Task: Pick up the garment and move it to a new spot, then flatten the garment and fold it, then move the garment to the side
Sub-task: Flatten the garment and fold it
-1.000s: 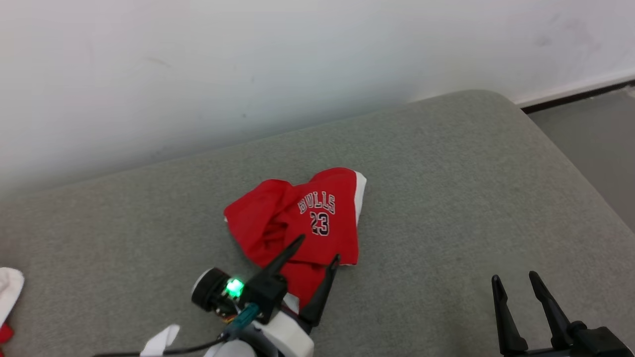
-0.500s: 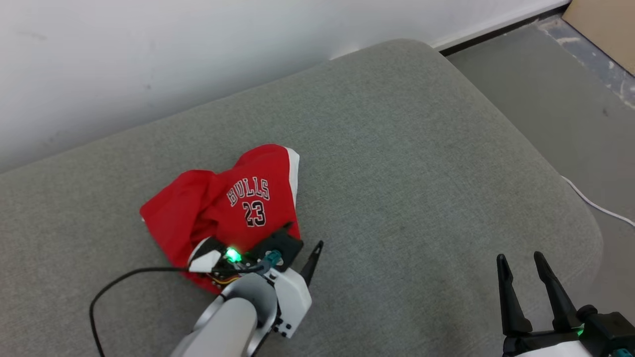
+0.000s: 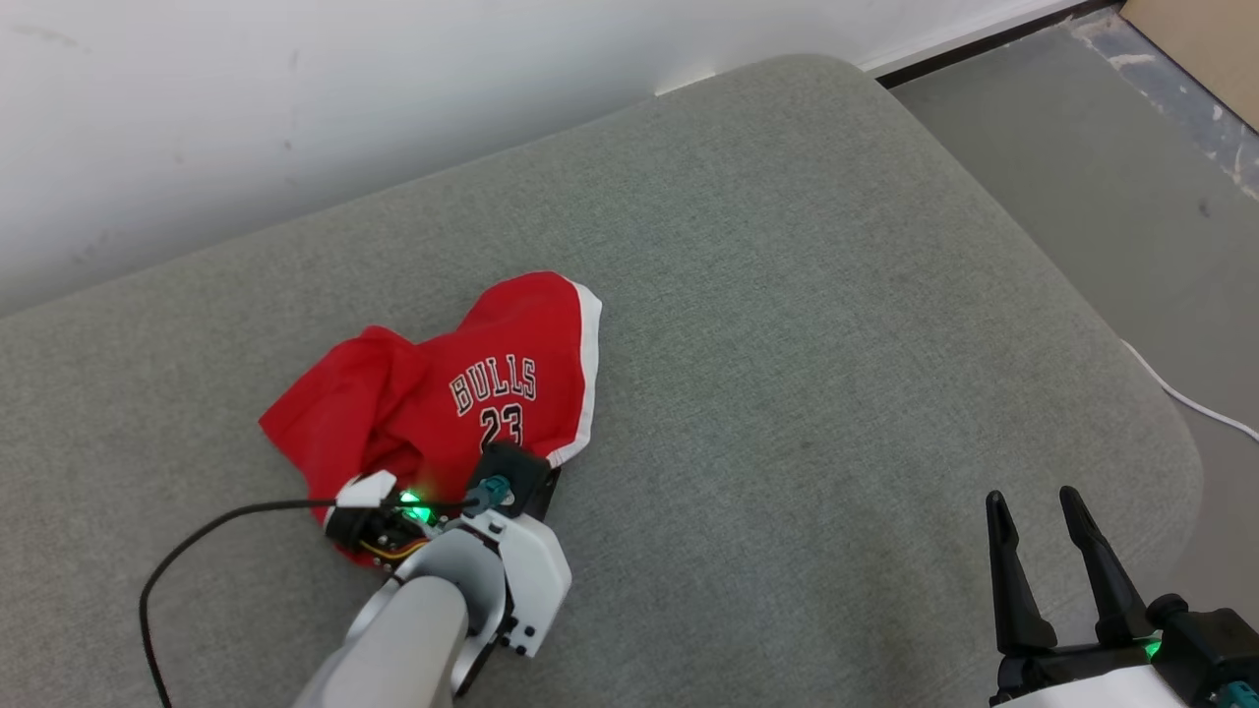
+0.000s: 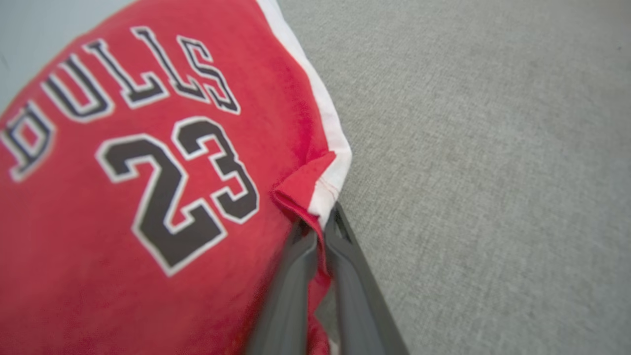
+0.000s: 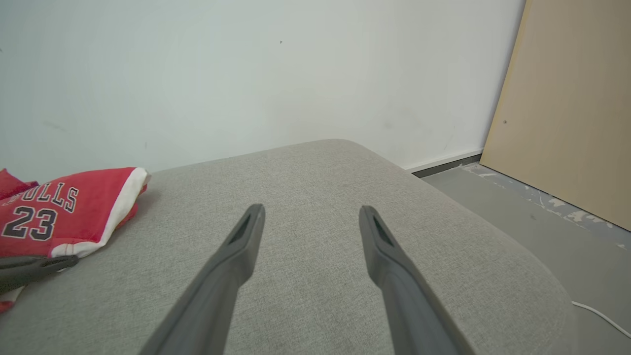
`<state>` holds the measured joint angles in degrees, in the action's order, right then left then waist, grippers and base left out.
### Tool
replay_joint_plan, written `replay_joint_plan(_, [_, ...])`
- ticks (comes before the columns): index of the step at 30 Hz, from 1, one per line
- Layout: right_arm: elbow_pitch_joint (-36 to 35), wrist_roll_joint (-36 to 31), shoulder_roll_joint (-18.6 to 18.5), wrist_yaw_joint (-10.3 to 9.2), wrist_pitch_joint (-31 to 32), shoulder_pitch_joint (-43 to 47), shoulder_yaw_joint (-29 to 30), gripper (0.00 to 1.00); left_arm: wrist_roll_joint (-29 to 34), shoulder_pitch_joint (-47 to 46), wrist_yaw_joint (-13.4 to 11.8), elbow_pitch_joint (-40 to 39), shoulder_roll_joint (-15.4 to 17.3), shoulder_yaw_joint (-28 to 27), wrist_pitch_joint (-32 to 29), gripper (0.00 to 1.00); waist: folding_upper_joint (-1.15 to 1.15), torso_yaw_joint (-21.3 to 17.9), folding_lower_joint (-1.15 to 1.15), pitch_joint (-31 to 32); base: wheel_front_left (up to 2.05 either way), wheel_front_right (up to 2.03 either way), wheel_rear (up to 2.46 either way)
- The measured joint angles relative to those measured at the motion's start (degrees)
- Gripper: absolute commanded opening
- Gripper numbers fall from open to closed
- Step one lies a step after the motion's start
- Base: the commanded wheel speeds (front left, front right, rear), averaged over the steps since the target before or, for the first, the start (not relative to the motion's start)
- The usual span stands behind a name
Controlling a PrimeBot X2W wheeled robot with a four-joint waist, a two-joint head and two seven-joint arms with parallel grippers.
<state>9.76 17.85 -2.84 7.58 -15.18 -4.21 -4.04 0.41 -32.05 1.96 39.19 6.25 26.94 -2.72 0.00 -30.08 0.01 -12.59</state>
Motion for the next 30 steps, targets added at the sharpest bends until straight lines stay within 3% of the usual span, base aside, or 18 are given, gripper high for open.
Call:
replay_joint_plan(6, [0.25,-0.3,0.0,0.0,0.0,0.02,0.08,1.0,-2.38,-0.64,0.31,-2.24,-1.07,-0.67,2.94,0.0,0.0,0.77,0.0,1.11,0.0,0.0,0.0])
replay_joint_plan(12, [0.9,-1.42,0.01,0.0,0.0,0.92,0.64,1.0,-5.83,-2.0,1.11,-9.56,-2.24,-0.74,3.86,0.0,0.0,2.33,-0.01,3.18,0.0,0.0,0.0])
replay_joint_plan(21, [1.63,-3.79,0.01,-0.01,0.0,1.89,0.57,1.0,-11.06,-1.3,1.53,-23.1,-2.81,-1.12,1.25,0.0,0.0,6.14,-0.01,7.84,0.0,0.0,0.0])
replay_joint_plan(30, [1.78,-4.67,0.01,-0.01,0.0,3.3,1.03,1.0,-16.23,6.09,-0.27,-34.98,-3.11,-0.35,-2.57,0.0,0.0,9.56,-0.01,10.83,0.0,0.0,0.0])
